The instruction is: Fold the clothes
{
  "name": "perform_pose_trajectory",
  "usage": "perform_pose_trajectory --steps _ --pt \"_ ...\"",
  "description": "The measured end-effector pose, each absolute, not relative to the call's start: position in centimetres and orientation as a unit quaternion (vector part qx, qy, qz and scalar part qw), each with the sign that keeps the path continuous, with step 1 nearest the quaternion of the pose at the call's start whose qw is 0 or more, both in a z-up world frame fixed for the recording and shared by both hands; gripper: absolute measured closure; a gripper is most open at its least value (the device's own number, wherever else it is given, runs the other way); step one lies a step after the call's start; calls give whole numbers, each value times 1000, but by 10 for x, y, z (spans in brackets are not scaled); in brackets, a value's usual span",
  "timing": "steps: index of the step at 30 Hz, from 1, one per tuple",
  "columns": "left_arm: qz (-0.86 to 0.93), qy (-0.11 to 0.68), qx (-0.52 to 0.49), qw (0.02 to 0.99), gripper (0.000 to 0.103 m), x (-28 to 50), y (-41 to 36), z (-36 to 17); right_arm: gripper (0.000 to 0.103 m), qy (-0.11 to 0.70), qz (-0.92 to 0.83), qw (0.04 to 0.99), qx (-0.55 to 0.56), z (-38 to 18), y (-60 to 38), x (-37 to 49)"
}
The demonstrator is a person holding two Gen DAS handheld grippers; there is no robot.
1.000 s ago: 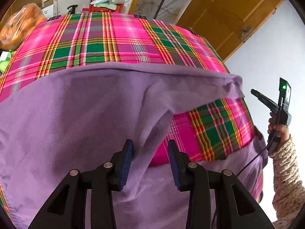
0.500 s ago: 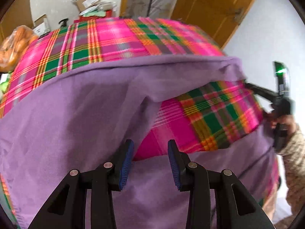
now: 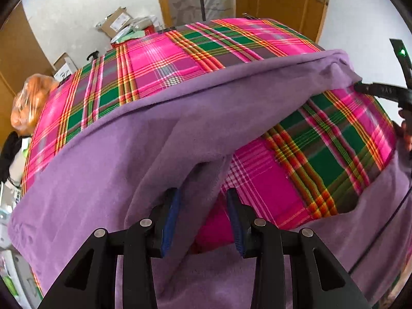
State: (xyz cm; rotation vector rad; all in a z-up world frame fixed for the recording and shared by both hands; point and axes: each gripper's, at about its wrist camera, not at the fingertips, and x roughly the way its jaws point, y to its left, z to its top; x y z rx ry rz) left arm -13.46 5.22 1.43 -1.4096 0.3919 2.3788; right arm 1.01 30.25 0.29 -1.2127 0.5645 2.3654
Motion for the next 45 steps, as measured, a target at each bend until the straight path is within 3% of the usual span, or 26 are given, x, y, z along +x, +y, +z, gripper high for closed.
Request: perform_pose_trajectory --steps 4,8,11,20,28,45 --pt "840 119 -499 179 68 -138 45 15 69 259 845 205 -420 2 321 6" --pt "846 103 -493 174 93 -139 36 19 68 271 842 213 -415 0 329 -1" --pt "850 75 -490 176 96 -140 27 25 68 266 840 228 -414 0 333 -7" --pt "856 22 -482 187 99 -132 0 38 68 235 834 268 -421 1 328 -23" --pt "856 10 -482 186 99 -130 -7 36 96 255 831 278 -409 0 336 -17" --pt "856 9 -472 212 102 -111 -16 53 97 260 860 279 -338 63 338 37"
